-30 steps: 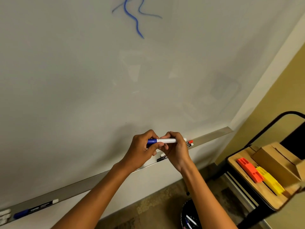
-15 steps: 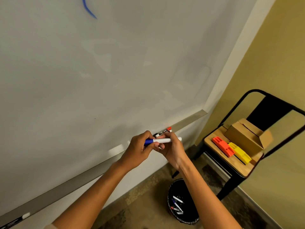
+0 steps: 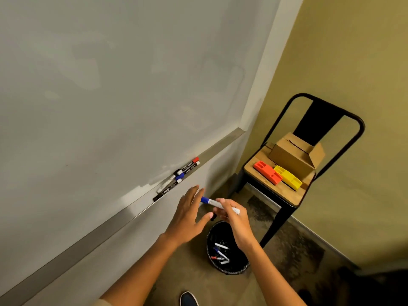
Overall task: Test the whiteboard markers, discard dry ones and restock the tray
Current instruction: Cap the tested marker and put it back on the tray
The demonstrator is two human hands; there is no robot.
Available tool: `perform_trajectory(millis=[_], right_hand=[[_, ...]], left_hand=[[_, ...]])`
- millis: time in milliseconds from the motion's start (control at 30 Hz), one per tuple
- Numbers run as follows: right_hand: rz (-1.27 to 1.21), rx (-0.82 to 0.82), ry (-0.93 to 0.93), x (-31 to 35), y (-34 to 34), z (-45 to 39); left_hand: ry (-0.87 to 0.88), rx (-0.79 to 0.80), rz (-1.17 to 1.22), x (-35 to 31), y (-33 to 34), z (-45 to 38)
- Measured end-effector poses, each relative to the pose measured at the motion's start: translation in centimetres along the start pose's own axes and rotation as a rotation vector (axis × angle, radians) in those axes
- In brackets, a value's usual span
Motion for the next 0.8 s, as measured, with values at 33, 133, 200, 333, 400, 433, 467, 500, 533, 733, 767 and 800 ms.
perform_trajectory(millis=[33, 133, 200, 333, 400, 433, 467, 500, 533, 733, 767, 800], right_hand=[[0.056, -0.026, -0.035, -0.4, -1.1, 0.1], [0.308, -0.093, -0.133, -2.2, -5.0, 0.4], [0.445, -0.152, -0.143, -3.6, -7.6, 0.6], [0.631, -0.235, -0.144, -6.3, -12.2, 0.8], [0.689, -0.263, -0.153, -7.0, -13.5, 0.9], [0.709, -0.282, -0.156, -7.2, -14.0, 1.0], [0.728, -0.295, -0.159, -7.2, -14.3, 1.0], [0.746, -0.297, -0.153, -7.3, -14.7, 0.8], [0.766, -0.293, -0.141, -7.3, -15.0, 0.5], [0.899, -0.324, -0.09, -7.1, -17.2, -2.0], [0.917, -0.318, -0.082, -7.1, -17.2, -2.4], [0.939, -0.303, -0.074, -7.2, -17.0, -2.6]], left_hand=[[0.011, 0.03, -0.063, 0.1, 1.0, 0.0], [0.019, 0.122, -0.23, 0.7, 3.8, 0.1], [0.024, 0.186, -0.328, 1.1, 5.2, 0.0], [0.041, 0.271, -0.451, 1.3, 7.7, -0.1], [0.048, 0.294, -0.467, 1.3, 8.7, -0.4], [0.05, 0.305, -0.474, 1.3, 9.1, -0.5], [0.053, 0.309, -0.479, 1.3, 9.3, -0.6], [0.055, 0.312, -0.482, 1.2, 9.6, -0.7], [0.057, 0.317, -0.486, 1.1, 9.8, -0.9], [0.051, 0.301, -0.484, 1.0, 9.8, -2.0], [0.045, 0.293, -0.484, 1.2, 9.6, -2.1], [0.039, 0.283, -0.486, 1.3, 9.5, -2.1]])
Point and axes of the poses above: each hand's wrist, its own z-axis away from the middle knuckle, its own y-axis out of the palm, x = y × z, the point moved 6 cm from there along -z, towards the middle knuckle, and after that the axes turned 15 degrees about -z, right-handed, at the moved point
